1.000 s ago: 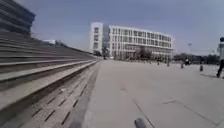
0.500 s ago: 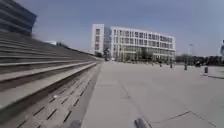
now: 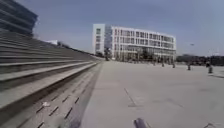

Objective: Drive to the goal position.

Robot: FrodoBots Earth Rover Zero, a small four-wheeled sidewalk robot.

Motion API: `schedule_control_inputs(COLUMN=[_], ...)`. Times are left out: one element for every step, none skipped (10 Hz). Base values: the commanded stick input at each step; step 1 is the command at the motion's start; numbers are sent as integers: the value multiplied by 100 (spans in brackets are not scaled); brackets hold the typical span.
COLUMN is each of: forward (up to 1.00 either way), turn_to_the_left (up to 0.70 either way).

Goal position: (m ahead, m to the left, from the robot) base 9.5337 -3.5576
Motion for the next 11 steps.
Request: schedule_control_inputs(forward=[70,70,70,70,70,70,70,70,70,70,70], turn_to_the_left=[1,1,1,1,1,1,1,1,1,1,1])
